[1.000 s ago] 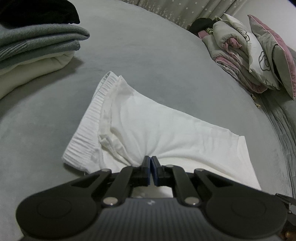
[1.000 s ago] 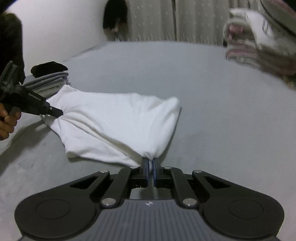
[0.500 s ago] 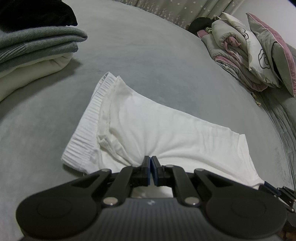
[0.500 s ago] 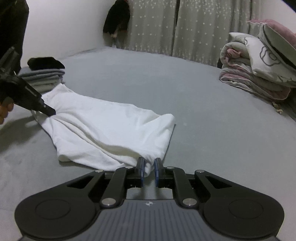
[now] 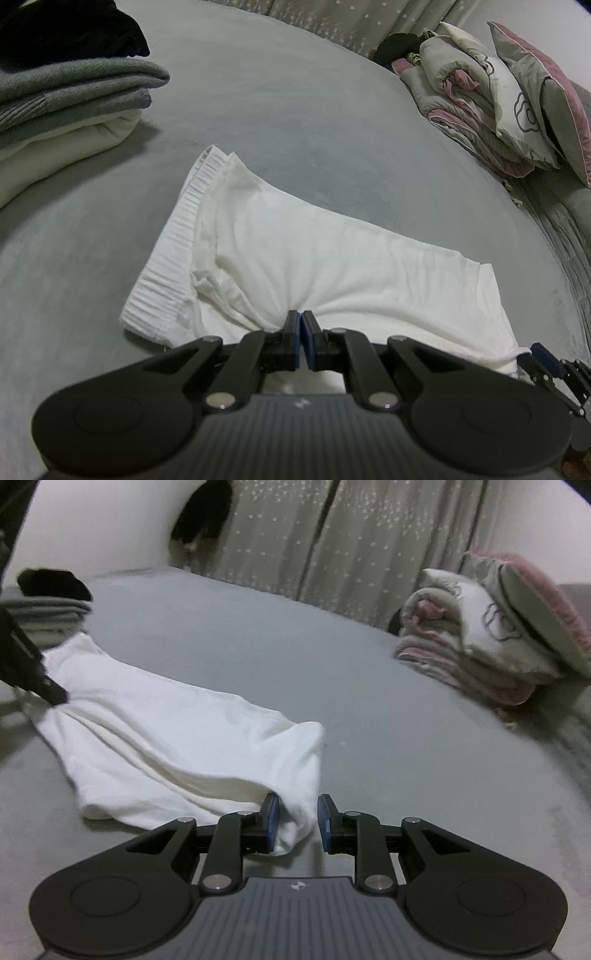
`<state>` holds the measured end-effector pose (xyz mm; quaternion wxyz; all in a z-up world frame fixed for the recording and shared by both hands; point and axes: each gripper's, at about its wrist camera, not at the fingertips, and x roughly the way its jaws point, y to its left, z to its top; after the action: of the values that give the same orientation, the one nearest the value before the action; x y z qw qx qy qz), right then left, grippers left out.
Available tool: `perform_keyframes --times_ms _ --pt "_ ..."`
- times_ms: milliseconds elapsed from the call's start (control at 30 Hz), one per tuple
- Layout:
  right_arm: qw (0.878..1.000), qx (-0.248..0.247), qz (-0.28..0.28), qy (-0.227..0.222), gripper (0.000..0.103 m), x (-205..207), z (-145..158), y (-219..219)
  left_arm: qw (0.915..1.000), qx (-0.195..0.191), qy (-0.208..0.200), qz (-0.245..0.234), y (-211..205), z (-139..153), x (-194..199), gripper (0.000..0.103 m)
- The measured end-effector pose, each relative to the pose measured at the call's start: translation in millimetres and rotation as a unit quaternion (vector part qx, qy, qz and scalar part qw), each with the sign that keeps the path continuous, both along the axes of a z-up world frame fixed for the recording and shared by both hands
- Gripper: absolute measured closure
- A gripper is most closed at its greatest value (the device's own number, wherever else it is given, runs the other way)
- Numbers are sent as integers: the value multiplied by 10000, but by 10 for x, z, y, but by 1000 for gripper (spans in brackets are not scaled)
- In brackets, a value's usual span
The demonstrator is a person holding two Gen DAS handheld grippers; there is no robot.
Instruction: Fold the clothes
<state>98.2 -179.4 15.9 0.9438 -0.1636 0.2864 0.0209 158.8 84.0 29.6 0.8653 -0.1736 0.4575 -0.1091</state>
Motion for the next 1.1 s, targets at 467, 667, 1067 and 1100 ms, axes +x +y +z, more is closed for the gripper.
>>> perform_keyframes --times_ms 467,667,1067,1100 --pt "9986 9 -458 265 96 -36 -26 -18 10000 54 -35 -23 -16 5 -7 97" --pt "9920 937 -759 386 88 28 -32 -111 10000 69 -50 -33 -11 3 -7 97" --pt "9486 2684 -1510 723 101 -106 42 -482 10000 41 -41 -55 17 -11 11 97" --pt "9498 2657 -1485 721 101 -123 56 -503 10000 41 -39 -51 13 -11 9 97"
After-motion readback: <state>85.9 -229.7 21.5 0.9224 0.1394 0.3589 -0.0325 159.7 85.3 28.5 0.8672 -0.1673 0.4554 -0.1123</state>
